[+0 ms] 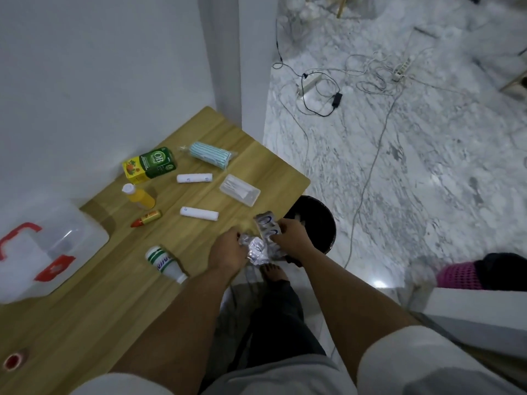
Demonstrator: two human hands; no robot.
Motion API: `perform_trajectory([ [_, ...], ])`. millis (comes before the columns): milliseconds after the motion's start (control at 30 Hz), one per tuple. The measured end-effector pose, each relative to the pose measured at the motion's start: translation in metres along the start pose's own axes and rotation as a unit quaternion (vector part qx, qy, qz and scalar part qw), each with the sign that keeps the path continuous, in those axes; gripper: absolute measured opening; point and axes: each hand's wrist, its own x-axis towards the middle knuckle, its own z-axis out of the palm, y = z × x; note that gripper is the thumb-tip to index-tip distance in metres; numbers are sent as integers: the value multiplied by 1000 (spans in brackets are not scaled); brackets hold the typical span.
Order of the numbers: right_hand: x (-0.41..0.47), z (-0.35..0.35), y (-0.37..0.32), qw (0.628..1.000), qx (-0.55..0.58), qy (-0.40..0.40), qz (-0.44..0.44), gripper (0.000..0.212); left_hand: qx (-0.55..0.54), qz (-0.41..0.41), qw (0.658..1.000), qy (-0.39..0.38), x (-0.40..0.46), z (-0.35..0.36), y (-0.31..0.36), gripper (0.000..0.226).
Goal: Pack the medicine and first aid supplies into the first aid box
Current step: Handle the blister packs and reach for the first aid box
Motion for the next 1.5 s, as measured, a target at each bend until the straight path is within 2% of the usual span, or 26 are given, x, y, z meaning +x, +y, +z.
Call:
perform_trajectory([
  [167, -23, -29, 54, 988, 87, 70, 104, 41, 51, 76, 995, -36, 5, 32, 48, 21],
  [300, -17, -45, 97, 971, 87, 132, 178, 39, 84, 76, 990, -82, 25, 74, 78, 18],
  [400, -1, -59, 114, 961, 108, 133, 219, 34, 98, 70, 988, -97, 44, 104, 99, 20],
  [500, 24, -78, 126, 957, 129, 142, 220, 32, 96, 61, 989, -91, 69, 126, 122, 22],
  [633, 51, -102, 142, 960, 89, 135, 230, 38, 96, 52, 989, -104, 96, 144, 150, 51],
  [667, 52, -108, 141, 961, 80, 127, 233, 31, 102, 58, 987, -109, 100, 146, 156, 56],
  [700, 52, -114, 140, 962, 70, 115, 236, 16, 106, 67, 985, -115, 101, 145, 162, 58],
  [733, 51, -118, 137, 966, 56, 104, 229, 14, 108, 77, 984, -120, 101, 143, 168, 59],
  [767, 51, -121, 134, 969, 47, 97, 222, 32, 108, 86, 983, -123, 99, 139, 173, 58],
  [800, 49, -124, 127, 973, 33, 95, 208, 44, 109, 93, 982, -119, 97, 133, 178, 57],
  [867, 43, -127, 104, 981, 0, 93, 171, 53, 106, 99, 985, -97, 88, 113, 186, 52],
  [1000, 30, -120, 33, 993, -56, 81, 66, 53, 86, 103, 990, -40, 67, 42, 184, 49],
  [1100, 16, -99, -41, 992, -101, 67, -30, 61, 75, 97, 992, 31, 46, -35, 158, 49],
  [1333, -16, 4, -225, 953, -174, 24, -248, 56, 47, -33, 973, 222, -29, -214, 20, 42],
  [1500, -50, 95, -314, 924, -157, -37, -347, 50, 28, -140, 938, 317, -90, -274, -104, 48],
])
